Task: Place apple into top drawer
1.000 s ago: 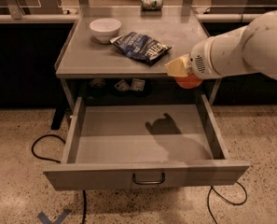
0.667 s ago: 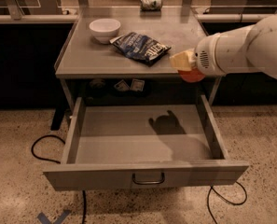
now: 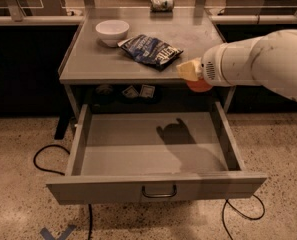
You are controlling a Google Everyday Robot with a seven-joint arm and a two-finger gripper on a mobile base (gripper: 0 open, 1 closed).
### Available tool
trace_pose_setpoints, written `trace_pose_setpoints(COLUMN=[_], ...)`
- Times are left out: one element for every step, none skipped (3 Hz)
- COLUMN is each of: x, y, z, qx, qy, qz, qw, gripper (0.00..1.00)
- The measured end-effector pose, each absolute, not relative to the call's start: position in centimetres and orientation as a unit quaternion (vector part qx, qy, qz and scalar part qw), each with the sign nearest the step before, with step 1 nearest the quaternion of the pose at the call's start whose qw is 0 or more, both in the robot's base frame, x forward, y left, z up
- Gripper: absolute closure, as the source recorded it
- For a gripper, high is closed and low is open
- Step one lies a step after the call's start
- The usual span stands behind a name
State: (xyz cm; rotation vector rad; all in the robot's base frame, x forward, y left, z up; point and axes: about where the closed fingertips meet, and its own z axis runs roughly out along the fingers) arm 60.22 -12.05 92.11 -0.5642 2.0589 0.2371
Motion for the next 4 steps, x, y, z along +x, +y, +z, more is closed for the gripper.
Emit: trace_pose_setpoints(x=[60.4,60.2,60.0,59.8], y=[-9.9,-6.8,-4.1,-2.2], z=[86.0,79.3,74.3,70.7], qx=[-0.211,-0.189,-0.183,-0.179], qy=[0.855,0.869,0.881,0.891], qz=[0.100,0.121,0.135,0.142], qw=[0.463,0.441,0.415,0.393], gripper=[1.00,1.00,1.00,1.00])
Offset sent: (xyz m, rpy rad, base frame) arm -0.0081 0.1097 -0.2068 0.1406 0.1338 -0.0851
